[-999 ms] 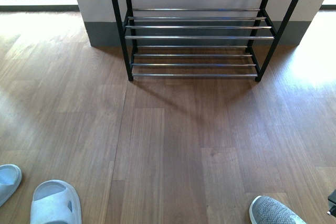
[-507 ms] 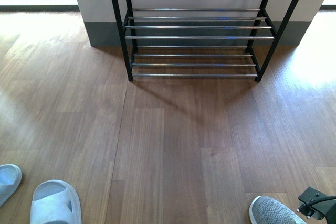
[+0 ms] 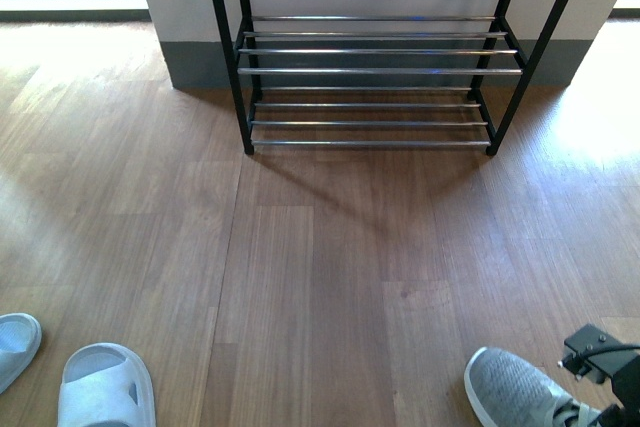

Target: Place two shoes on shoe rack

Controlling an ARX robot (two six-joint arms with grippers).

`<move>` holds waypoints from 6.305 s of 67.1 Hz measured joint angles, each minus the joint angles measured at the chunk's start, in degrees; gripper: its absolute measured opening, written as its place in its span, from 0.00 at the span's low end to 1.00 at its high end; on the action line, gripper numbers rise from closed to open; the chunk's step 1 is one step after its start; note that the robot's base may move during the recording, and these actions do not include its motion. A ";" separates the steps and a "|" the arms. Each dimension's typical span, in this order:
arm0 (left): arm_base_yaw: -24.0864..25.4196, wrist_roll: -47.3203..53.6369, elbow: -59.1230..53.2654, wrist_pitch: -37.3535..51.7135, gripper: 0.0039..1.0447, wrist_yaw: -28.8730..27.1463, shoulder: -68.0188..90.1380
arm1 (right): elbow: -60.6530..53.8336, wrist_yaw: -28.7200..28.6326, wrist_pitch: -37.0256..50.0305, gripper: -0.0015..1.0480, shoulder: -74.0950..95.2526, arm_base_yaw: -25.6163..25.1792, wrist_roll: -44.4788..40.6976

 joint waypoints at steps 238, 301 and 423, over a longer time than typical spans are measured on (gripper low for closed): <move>-29.73 -86.97 47.76 15.93 0.91 -4.76 145.00 | -26.53 -8.13 -1.36 0.01 -73.33 -0.26 35.74; -24.55 -82.53 60.76 10.84 0.91 -3.61 153.41 | -26.53 -8.13 -1.36 0.01 -73.33 -0.26 35.74; -17.20 -20.00 19.45 -13.77 0.02 -35.10 43.36 | -26.53 -8.13 -1.36 0.01 -73.33 -0.24 35.74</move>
